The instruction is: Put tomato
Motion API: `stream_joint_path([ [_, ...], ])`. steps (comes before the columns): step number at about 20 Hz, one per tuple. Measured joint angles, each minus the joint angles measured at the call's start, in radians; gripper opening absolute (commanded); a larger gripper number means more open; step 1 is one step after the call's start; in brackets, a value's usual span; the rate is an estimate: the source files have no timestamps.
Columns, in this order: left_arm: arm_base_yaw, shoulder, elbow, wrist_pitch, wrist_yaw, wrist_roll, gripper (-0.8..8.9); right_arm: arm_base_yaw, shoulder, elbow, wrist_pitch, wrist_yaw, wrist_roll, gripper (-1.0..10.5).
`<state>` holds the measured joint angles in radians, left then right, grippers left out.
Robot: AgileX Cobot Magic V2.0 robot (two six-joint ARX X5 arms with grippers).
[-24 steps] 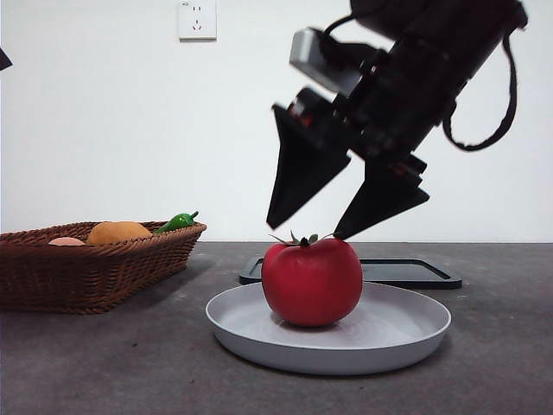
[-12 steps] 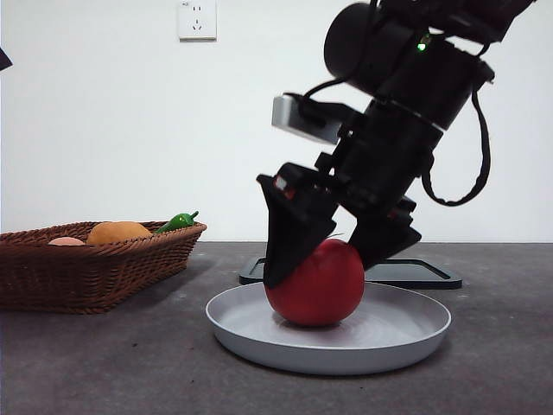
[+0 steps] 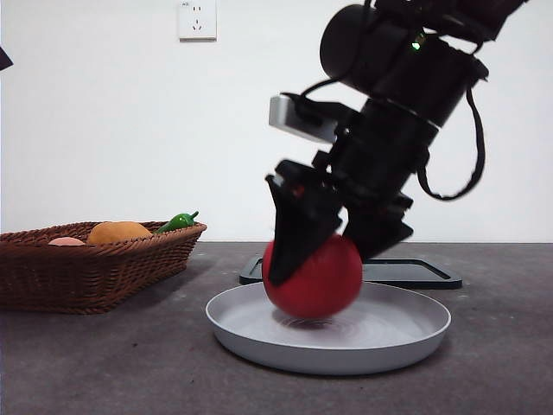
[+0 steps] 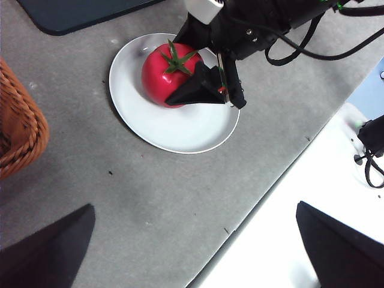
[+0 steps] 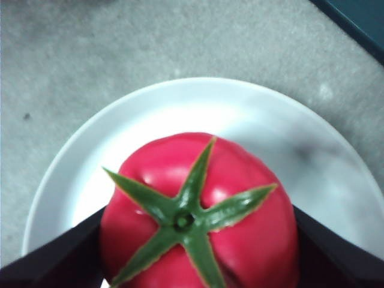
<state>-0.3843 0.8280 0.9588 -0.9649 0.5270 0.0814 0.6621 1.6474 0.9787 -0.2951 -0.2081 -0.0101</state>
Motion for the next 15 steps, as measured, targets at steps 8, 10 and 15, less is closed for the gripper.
stream_joint_path([
  [8, 0.0, 0.0, 0.0, 0.001, 0.0, 0.0, 5.28, -0.069, -0.058, 0.259, -0.039, 0.054, -0.001, 2.2],
  [10, 0.0, 0.0, 0.0, 0.003, 0.0, 0.0, 5.28, -0.13, -0.012, 0.336, -0.041, 0.055, -0.001, 2.2],
  [15, 0.0, 0.0, 0.0, 0.003, 0.0, 0.0, 5.28, -0.24, 0.208, 0.488, -0.042, 0.052, -0.012, 2.2],
])
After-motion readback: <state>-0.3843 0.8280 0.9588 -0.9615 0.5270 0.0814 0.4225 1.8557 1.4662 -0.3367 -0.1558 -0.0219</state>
